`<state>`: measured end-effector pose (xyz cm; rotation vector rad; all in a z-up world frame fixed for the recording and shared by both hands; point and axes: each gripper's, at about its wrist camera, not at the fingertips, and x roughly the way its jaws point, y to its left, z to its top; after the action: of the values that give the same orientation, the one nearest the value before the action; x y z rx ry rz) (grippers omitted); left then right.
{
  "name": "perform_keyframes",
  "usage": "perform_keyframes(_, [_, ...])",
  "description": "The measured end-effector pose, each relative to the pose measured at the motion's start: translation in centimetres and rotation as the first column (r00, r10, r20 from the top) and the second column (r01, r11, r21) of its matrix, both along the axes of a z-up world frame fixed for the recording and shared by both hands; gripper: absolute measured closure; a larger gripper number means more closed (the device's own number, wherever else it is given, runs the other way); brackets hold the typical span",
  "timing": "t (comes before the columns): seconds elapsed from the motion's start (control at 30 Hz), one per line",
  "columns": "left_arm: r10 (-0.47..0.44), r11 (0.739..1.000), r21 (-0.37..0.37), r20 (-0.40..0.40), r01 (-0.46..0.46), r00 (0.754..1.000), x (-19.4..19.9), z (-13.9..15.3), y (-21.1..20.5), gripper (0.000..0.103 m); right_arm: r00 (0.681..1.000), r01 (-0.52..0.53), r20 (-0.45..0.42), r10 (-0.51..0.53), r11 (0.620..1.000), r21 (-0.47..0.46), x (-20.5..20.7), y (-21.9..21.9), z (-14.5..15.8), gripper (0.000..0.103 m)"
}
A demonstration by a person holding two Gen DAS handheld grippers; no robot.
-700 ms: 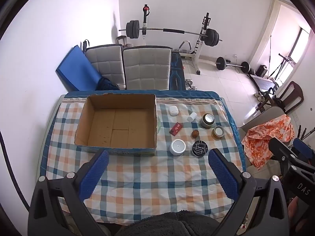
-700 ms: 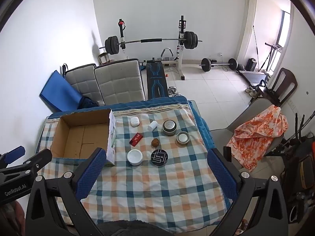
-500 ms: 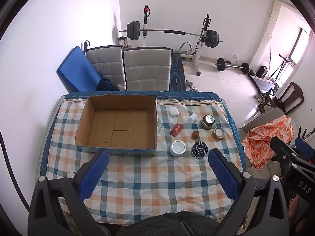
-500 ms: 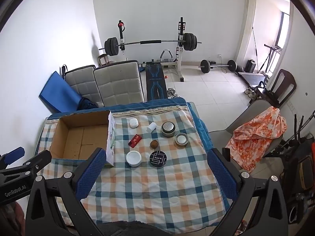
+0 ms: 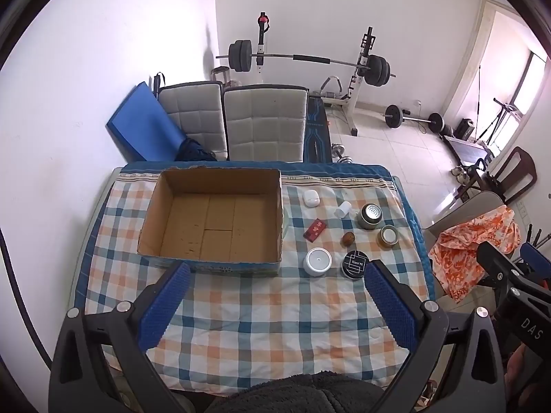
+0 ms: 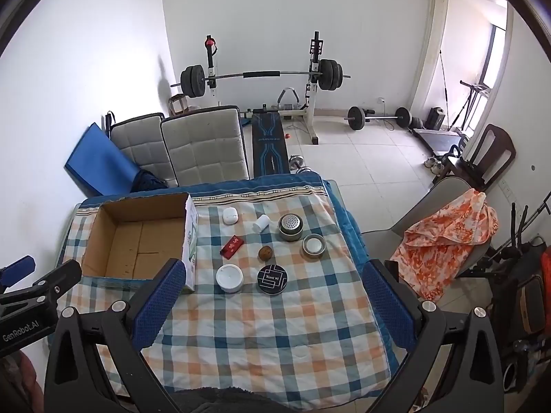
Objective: Organize rigid objects
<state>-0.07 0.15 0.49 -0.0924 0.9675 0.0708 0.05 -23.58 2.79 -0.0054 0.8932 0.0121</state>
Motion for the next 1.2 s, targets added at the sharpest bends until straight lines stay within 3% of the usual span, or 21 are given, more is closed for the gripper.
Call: perform_keyframes(1.2, [-0.005,0.999,0.035,0.030,0.004,1.000,0.6,1.2,0.9,0.000,0.998,0.042,0.037,-0.041,0.999,-0.026,0.0,-0.1,0.2,0.000])
